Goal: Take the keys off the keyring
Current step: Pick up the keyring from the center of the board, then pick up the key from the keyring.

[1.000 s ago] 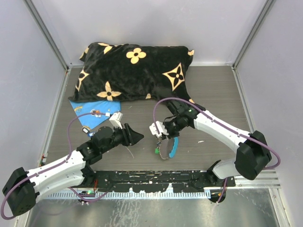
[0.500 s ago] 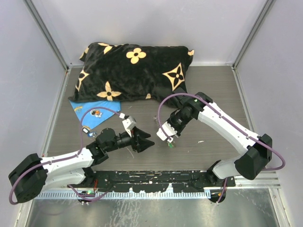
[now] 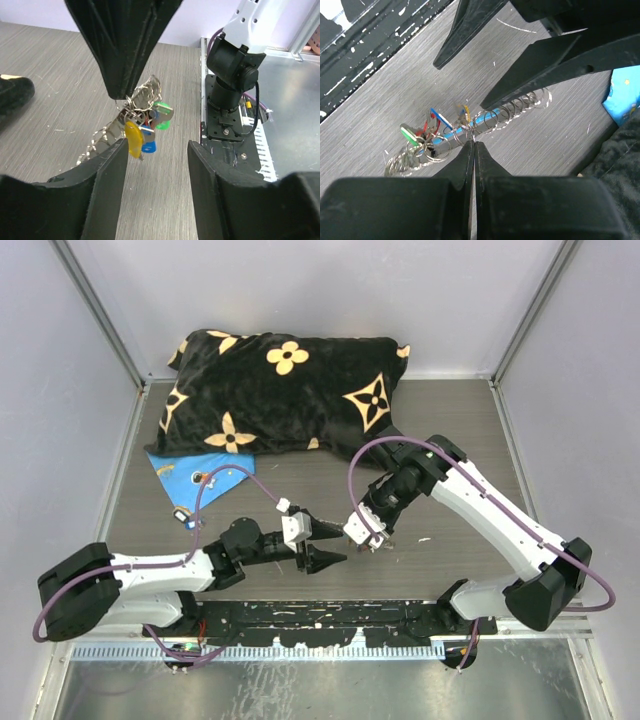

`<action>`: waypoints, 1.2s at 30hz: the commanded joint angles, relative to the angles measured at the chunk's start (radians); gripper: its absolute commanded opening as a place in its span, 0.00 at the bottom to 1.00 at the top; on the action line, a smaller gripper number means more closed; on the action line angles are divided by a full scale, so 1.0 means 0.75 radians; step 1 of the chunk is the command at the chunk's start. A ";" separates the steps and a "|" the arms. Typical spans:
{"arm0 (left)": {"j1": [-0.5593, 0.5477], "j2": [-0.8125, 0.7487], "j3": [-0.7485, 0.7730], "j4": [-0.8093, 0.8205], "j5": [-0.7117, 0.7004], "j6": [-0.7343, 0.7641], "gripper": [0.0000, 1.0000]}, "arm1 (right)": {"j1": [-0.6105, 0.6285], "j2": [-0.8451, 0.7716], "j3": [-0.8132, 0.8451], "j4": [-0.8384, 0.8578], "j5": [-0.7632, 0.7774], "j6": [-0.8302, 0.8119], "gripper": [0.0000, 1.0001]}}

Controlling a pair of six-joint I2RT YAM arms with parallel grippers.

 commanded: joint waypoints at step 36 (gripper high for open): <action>-0.223 0.021 0.113 -0.075 -0.536 0.092 0.42 | -0.098 -0.086 0.076 -0.079 -0.301 -0.015 0.01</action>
